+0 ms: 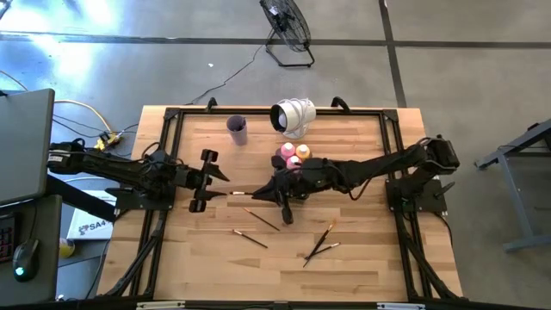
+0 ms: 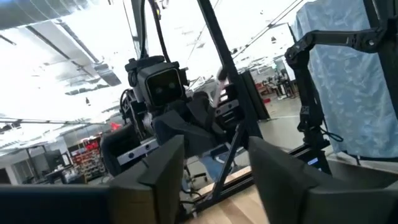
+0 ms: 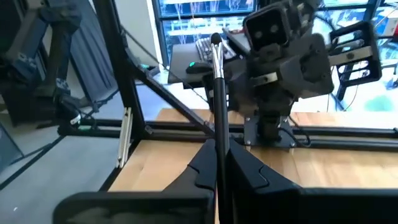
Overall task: Pick & Place Paint Supplies
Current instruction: Put the silver paint brush into the violet cup
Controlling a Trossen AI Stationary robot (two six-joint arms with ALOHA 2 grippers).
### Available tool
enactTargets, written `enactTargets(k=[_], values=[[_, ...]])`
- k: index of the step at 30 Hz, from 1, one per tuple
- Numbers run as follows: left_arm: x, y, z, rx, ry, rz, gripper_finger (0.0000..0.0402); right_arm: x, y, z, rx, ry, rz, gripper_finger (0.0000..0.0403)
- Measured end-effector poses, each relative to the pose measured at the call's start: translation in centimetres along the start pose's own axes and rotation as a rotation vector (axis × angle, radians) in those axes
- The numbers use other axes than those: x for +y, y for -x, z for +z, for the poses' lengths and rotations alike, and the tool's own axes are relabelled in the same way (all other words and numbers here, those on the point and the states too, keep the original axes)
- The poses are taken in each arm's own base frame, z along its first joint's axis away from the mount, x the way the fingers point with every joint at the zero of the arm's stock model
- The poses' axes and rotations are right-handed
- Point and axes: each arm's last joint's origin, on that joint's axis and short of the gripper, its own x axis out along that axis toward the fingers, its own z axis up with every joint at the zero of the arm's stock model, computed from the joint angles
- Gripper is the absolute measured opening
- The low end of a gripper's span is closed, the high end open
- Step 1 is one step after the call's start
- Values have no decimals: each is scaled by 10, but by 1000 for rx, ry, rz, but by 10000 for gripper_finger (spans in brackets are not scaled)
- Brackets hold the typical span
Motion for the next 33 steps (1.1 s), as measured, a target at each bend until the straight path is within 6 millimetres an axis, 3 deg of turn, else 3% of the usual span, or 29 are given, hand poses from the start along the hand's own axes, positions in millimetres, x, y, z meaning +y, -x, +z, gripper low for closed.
enactTargets(k=[4,18,27,33], values=[[4,-11,0,20,5,11,199,-2,0,0,-4,0,-10,6],[18,-65,-3,-5,41,-139,203,-3,0,-1,7,-1,-12,6],[19,-70,-2,-11,49,-146,200,-3,0,-1,8,-2,-14,7],[19,-70,-2,-7,65,-147,146,-3,0,-1,9,-1,-39,6]])
